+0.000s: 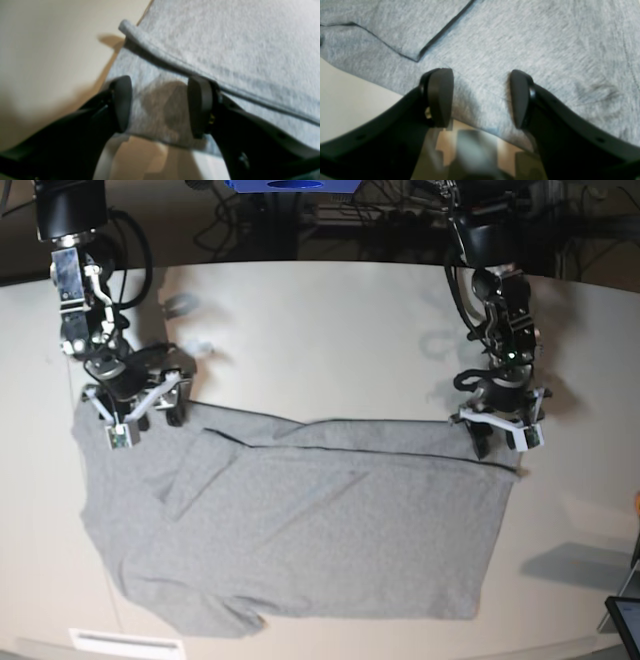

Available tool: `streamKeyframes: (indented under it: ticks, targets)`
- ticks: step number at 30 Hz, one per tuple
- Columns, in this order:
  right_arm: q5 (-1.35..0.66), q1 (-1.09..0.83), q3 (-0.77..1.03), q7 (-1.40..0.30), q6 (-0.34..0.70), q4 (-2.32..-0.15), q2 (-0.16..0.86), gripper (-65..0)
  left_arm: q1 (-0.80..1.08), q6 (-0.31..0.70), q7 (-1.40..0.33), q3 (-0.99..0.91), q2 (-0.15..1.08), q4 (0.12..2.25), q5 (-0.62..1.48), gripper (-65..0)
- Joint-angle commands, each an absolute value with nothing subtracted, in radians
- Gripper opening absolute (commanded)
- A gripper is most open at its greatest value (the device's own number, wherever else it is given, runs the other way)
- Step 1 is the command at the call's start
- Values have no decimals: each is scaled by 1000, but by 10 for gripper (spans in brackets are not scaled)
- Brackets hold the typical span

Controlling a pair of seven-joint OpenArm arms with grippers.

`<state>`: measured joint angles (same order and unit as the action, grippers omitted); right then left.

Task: Fold the T-shirt properly
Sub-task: 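Hold the collar edge with both grippers and pull it away from the hem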

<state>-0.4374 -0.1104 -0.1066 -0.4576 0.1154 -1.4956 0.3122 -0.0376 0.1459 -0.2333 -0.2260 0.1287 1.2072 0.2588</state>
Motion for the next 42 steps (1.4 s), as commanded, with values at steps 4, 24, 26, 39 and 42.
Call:
streamKeyframes:
  ticks: [4,24,26,39,42]
  targets:
    - [-438,-131,-104,-501,116,-1500,323,-303,10,137,-292,-232,134,1247,257,-302]
    - [-438,-257,-104,-501,116,-1596,326,-305,211,137,-326,-236,156,1580,259,-302]
    - [-438,-259,-104,-501,116,-1616,326,-305,211,137,-328,-236,156,1618,259,-302]
    - [-438,-271,-104,-506,116,-1672,326,-305,85,136,-418,-237,154,1547,259,-302]
    - [-438,-272,-104,-506,116,-1672,326,-305,71,136,-418,-237,156,1504,259,-302]
